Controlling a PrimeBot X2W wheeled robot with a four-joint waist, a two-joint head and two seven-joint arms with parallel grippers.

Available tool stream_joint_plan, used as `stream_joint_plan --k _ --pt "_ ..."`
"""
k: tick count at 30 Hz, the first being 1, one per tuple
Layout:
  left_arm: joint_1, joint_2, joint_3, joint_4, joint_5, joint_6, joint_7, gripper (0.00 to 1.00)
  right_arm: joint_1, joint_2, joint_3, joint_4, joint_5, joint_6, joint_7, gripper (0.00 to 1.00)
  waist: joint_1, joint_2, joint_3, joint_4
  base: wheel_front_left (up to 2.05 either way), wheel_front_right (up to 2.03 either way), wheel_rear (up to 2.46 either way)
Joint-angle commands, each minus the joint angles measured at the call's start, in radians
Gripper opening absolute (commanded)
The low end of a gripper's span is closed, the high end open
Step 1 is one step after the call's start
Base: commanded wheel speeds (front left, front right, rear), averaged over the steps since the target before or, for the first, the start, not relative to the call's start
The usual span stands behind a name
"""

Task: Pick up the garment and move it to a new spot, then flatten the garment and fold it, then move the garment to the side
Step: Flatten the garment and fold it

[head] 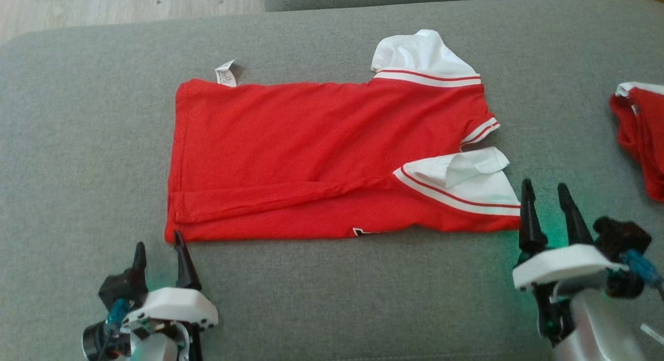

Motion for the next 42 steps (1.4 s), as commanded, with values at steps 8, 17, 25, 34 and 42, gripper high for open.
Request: stream_joint_plan --k 8,17,25,34,42 --pt "-0.065 0.017 0.033 -0.017 -0.02 -0.037 -0.005 1.0 0.006 0.01 0.023 -0.053 -0.047 0.003 -0.009 1.0 0.0 0.0 0.023 -0.016 0.0 0.0 0.0" --pt "-0.104 0.017 -0.005 0.094 -0.065 -0.062 -0.005 1.0 -0.01 0.012 0.064 0.034 -0.072 0.003 -0.009 1.0 0.0 0.0 0.041 -0.022 0.0 0.0 0.0" --pt "-0.126 0.017 -0.077 0.217 -0.099 -0.073 -0.005 1.0 -0.028 0.012 0.153 0.133 -0.078 0.003 -0.009 1.0 0.0 0.0 0.039 -0.02 0.0 0.0 0.0" --pt "-0.144 0.017 -0.135 0.306 -0.154 -0.091 -0.005 1.0 -0.05 0.012 0.192 0.213 -0.048 0.003 -0.009 1.0 0.0 0.0 0.034 -0.016 0.0 0.0 0.0" --pt "-0.114 0.017 -0.131 0.285 -0.161 -0.078 -0.005 1.0 -0.054 0.012 0.195 0.226 -0.031 0.003 -0.009 1.0 0.0 0.0 0.02 -0.013 0.0 0.0 0.0"
